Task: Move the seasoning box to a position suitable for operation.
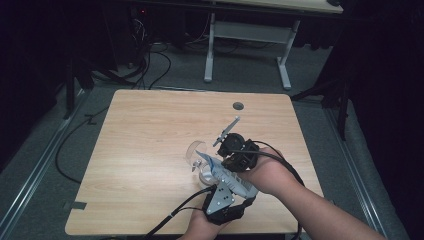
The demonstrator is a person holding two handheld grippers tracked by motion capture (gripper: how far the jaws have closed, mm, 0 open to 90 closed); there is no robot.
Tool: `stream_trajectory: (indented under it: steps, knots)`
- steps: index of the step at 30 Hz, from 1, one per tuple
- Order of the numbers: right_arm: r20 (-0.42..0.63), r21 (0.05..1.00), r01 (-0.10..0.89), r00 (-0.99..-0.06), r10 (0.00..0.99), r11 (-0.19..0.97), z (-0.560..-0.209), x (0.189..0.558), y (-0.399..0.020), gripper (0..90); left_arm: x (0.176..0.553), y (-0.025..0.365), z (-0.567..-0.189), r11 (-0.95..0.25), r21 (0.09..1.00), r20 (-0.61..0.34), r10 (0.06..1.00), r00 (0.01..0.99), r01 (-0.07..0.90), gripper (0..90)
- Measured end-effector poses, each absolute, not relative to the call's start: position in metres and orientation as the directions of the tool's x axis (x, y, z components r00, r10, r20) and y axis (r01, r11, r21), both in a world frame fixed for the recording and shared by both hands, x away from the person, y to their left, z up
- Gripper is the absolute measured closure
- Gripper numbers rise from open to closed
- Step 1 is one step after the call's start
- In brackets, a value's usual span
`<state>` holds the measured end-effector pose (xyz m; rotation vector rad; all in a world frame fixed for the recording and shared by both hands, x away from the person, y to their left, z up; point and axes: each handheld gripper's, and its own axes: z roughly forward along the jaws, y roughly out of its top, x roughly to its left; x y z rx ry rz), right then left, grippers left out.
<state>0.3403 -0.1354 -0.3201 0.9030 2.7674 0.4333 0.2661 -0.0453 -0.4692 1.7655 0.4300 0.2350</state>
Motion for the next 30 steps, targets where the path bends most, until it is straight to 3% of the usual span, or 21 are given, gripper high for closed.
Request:
stream_trajectory:
  steps: [30]
  knots:
    - [-0.100,0.333,0.535,-0.799,0.593,0.777,-0.3191,0.3407,-0.1311,89.8,0.2652,-0.0425,-0.4676,-0.184,0.971,-0.064,0.416,0.907,0.153,60.4]
